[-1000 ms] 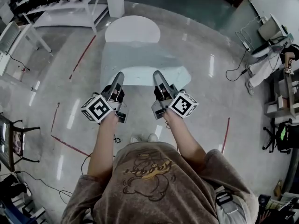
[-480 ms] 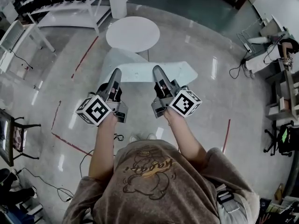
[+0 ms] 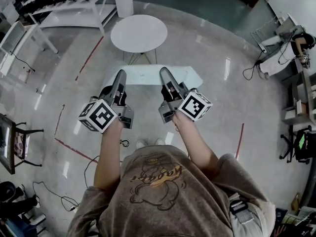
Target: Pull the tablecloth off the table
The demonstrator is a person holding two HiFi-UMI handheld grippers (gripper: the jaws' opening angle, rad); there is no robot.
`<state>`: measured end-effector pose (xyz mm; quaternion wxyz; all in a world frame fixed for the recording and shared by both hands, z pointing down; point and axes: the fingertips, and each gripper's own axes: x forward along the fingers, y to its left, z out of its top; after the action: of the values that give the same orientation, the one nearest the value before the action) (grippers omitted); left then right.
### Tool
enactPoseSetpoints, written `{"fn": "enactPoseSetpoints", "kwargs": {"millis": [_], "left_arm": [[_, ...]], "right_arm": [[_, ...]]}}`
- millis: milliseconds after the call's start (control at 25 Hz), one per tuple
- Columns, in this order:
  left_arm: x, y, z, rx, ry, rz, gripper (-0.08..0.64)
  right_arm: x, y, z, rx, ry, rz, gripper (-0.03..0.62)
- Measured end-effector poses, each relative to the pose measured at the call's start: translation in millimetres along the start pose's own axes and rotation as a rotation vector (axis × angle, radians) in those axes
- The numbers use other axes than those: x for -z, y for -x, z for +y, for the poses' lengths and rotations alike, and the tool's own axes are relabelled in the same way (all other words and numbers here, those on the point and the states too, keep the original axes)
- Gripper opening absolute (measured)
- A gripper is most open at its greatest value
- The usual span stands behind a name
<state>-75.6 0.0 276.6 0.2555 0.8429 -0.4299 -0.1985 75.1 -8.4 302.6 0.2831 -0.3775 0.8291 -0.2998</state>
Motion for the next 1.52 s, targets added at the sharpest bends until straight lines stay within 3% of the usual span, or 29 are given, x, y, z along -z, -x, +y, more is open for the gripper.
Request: {"fn": "enactPoseSetpoints", "kwargs": {"millis": [400,800,1080,1520], "left_arm": [[67.1,9.3,47.2,-0.082,0.122,0.106,0.027],[131.8,20.2,81.4,-0.135,0.176,0.221,0.029],[143.5,19.0,81.3,-0.141,0.189,0.233,0.028],[135.6,20.8,85.4,-0.162,0.181,0.229,0.028]], "right_arm": [[33.0,18.4,-32.3,0.09,0.076,0.113,0.034],[76.8,46.6,-81.5,0.185,0.008,0.203,0.036],[87.3,59.9,-97.1,0.218,-0.046,0.206,0.038],[88.7,51.5,-93.7,0.197,-0.055,0.216,0.035]]}}
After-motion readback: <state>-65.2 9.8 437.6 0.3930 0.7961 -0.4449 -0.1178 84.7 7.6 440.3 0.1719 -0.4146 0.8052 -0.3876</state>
